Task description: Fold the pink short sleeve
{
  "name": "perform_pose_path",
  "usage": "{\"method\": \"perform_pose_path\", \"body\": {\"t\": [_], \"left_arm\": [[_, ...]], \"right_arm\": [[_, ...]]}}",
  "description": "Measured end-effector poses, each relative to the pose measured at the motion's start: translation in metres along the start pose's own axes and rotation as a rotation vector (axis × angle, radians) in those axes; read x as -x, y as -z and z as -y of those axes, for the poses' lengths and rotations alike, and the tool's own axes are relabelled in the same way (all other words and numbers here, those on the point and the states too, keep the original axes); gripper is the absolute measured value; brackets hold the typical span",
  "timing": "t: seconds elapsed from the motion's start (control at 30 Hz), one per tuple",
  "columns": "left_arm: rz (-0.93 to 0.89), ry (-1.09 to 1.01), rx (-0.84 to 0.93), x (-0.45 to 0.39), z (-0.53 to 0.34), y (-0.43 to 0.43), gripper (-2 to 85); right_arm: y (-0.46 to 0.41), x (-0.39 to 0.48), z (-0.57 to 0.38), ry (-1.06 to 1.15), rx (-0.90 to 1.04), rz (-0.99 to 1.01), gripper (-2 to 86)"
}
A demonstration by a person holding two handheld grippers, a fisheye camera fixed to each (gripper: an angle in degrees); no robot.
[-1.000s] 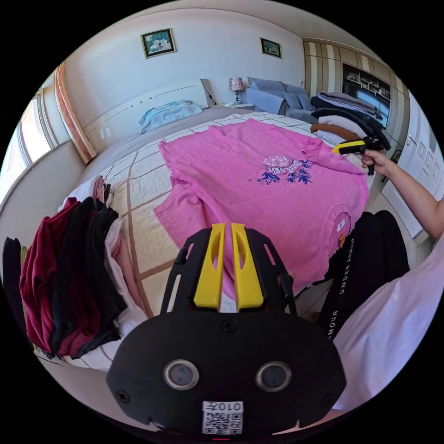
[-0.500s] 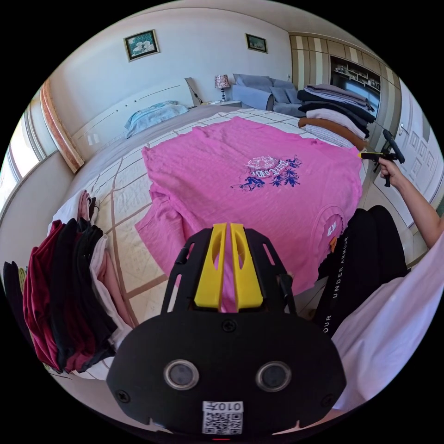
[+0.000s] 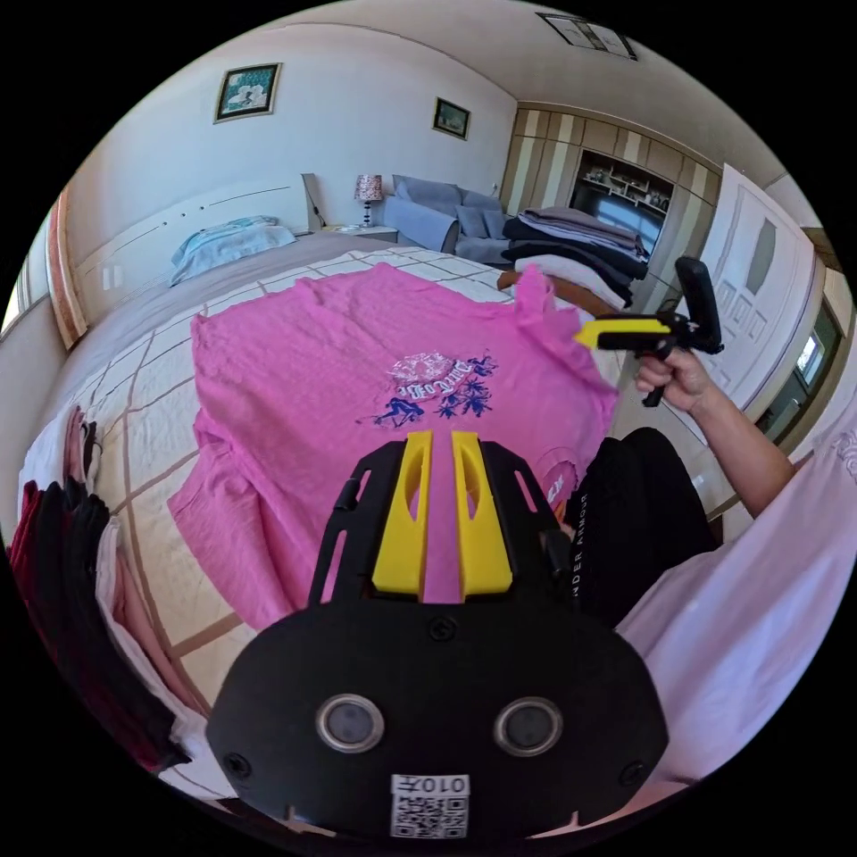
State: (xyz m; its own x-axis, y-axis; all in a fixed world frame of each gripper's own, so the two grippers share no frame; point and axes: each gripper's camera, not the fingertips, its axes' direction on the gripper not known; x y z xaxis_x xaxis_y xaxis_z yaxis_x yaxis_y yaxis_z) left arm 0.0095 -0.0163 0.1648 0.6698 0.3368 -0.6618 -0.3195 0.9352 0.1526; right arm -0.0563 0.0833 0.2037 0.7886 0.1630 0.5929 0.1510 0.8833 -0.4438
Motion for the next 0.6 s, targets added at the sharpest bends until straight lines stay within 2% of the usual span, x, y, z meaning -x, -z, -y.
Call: {"method": "perform_pose_path", "body": {"t": [0.07, 0.23, 0.43, 0.6], "left_arm": [[-0.054, -0.030, 0.025, -0.002, 0.012, -0.015, 6.1], [-0.093, -0.104, 0.071, -0.001, 0.052, -0.047, 8.4], [-0.114, -0.228, 0.103, -0.002, 0.146, -0.107, 11.0], [-0.145, -0.285, 0.105, -0.015, 0.246, -0.167, 12.5]], "right_arm": [[-0.020, 0.008, -0.013, 0.002, 0.080, -0.019, 2.5], [0.030, 0.002, -0.072, -0.102, -0.028, -0.028, 4.4], [0.038, -0.016, -0.135, -0.342, -0.025, -0.269, 7.2], [0.012, -0.018, -0.138, -0.357, -0.007, -0.266, 9.3]]}}
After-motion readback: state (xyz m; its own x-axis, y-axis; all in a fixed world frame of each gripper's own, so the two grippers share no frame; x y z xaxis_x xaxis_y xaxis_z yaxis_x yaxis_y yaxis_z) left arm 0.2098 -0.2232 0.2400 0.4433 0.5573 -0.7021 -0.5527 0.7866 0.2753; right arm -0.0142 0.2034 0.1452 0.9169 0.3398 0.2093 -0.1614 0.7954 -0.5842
